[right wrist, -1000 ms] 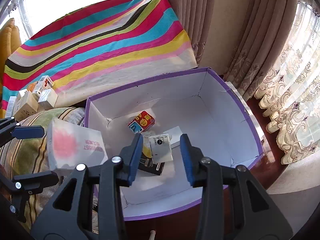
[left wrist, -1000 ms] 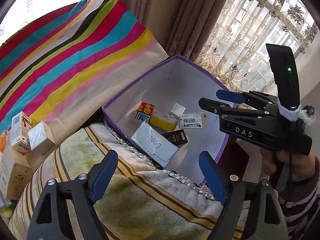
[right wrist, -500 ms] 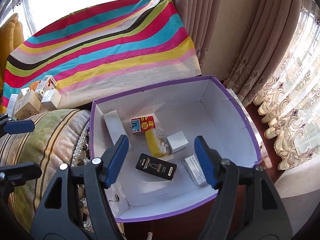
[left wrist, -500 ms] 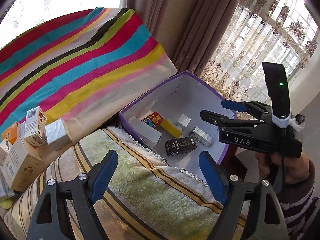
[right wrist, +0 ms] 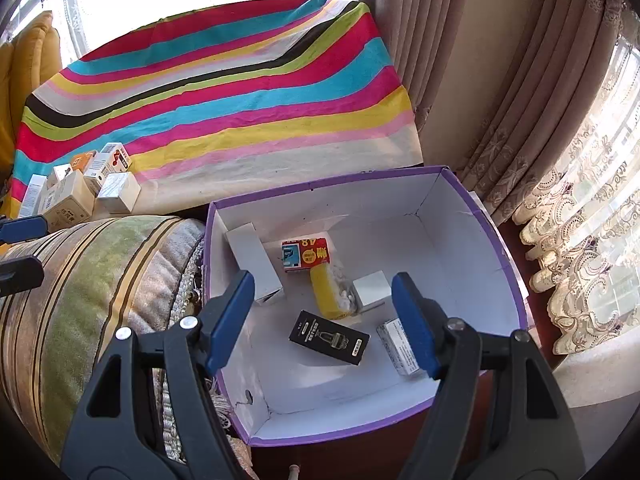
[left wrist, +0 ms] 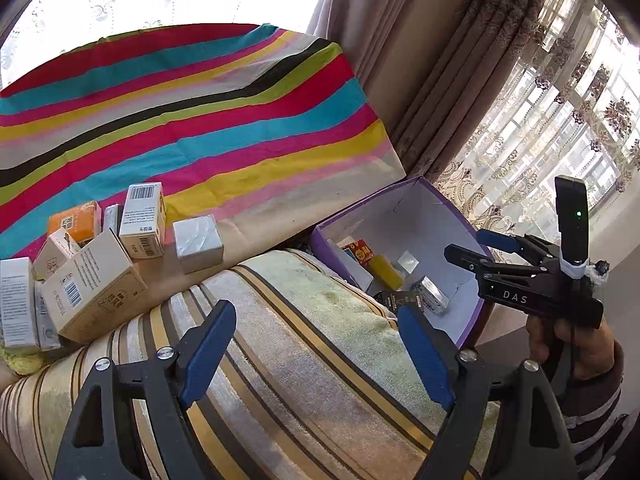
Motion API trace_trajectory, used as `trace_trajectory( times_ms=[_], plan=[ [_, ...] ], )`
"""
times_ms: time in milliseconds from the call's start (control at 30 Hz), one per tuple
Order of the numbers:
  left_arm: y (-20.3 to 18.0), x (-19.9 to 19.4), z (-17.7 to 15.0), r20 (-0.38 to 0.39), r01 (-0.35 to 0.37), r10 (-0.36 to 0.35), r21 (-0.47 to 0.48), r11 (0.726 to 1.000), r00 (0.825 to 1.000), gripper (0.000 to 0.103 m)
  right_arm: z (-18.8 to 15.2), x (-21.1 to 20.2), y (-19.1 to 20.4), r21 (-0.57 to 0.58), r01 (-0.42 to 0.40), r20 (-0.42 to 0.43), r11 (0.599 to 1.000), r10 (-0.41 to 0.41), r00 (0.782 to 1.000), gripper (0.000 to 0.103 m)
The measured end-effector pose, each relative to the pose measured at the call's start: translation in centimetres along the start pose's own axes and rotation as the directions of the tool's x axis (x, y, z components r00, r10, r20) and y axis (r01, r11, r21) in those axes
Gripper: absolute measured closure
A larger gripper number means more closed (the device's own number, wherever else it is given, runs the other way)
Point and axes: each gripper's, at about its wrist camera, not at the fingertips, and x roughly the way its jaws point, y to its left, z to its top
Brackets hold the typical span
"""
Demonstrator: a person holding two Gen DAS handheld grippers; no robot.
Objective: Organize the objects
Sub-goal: 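Move both open tools back to the pile of boxes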
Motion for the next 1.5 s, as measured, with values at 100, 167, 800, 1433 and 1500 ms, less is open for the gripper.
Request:
trace_trajectory(
  times_ms=[100,167,800,1433,1500],
  plan=[
    [1.5,-1.1,-0.4,0.019,-0.015,0.016,-0.034,0.999,1.0,0.019,0.1,-0.1,0.5,-0.012,-0.007,0.002,1.0,0.007,1.0,0.028],
    [2.6,-1.9,-0.8,0.034,-0.03,0.032,-0.058,0.998,0.999,0.019,0.2,-0.3,0.9,-0.02,-0.013,0.004,1.0,0.013,1.0,0.028],
    [14.6,-9.2,-6.0,0.099,-0.189,0.235,-0.341,0.921,0.967,0.019,1.7,-0.5,7.4,-0.134,-0.127,-0.005,0.983,0.128,0.992,0.023],
    [20.5,-5.6,-3.2,-0.069,-0.457,0.464,-0.345,0.82,0.883,0.019,5.5,3.3,17.3,-0.204,-0.229,-0.109,0.952,0.21,0.972,0.023],
    [20.7,-5.1,-2.9,-0.081,-0.48,0.483,-0.329,0.813,0.872,0.02,5.8,4.1,18.2,-0.205,-0.228,-0.123,0.952,0.206,0.971,0.023]
  ],
)
